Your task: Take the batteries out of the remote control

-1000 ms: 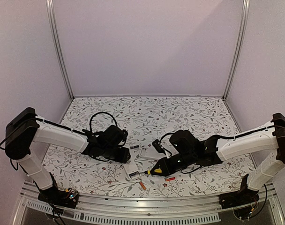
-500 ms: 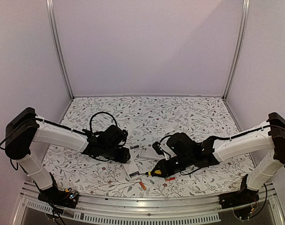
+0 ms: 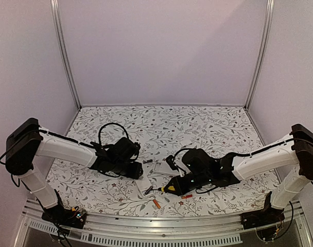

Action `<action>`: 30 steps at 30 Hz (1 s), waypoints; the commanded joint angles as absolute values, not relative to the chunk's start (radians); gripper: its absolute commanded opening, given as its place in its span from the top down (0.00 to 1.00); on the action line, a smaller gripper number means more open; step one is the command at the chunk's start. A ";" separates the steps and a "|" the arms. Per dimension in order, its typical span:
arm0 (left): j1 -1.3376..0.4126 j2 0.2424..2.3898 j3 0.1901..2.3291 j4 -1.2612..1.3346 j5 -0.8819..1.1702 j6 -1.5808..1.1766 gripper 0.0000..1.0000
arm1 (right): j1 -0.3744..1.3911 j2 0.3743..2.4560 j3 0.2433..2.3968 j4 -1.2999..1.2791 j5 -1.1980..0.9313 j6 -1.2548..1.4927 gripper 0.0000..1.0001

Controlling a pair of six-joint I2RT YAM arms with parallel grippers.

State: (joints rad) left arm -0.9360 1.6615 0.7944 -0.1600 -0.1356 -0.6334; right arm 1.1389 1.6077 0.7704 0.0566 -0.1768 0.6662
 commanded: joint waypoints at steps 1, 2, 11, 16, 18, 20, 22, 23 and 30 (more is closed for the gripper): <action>-0.958 1.693 0.772 -0.276 -0.123 -0.629 0.51 | 1.132 1.652 0.759 0.097 -0.121 0.629 1.00; -0.957 1.693 0.772 -0.277 -0.122 -0.630 0.51 | 1.132 1.653 0.759 0.111 -0.139 0.619 1.00; -0.956 1.702 0.775 -0.275 -0.120 -0.630 0.51 | 1.133 1.633 0.781 0.187 -0.234 0.536 1.00; -0.957 1.704 0.775 -0.275 -0.121 -0.629 0.51 | 1.133 1.669 0.832 0.189 -0.263 0.509 1.00; -0.958 1.701 0.772 -0.274 -0.122 -0.631 0.51 | 1.133 1.703 0.864 0.181 -0.312 0.489 1.00; -0.957 1.701 0.770 -0.275 -0.124 -0.631 0.51 | 1.133 1.740 0.895 0.166 -0.359 0.475 1.00; -0.957 1.697 0.769 -0.277 -0.124 -0.633 0.51 | 1.134 1.770 0.914 0.153 -0.385 0.465 1.00; -0.958 1.693 0.767 -0.277 -0.127 -0.634 0.51 | 1.134 1.776 0.916 0.152 -0.394 0.464 1.00; -0.959 1.687 0.759 -0.279 -0.133 -0.634 0.51 | 1.135 1.751 0.900 0.151 -0.406 0.464 1.00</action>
State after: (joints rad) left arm -0.9360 1.6615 0.7940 -0.1600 -0.1368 -0.6395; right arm 1.1362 1.7660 0.8986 0.1520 -0.3882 0.4789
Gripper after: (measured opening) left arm 0.493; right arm 0.126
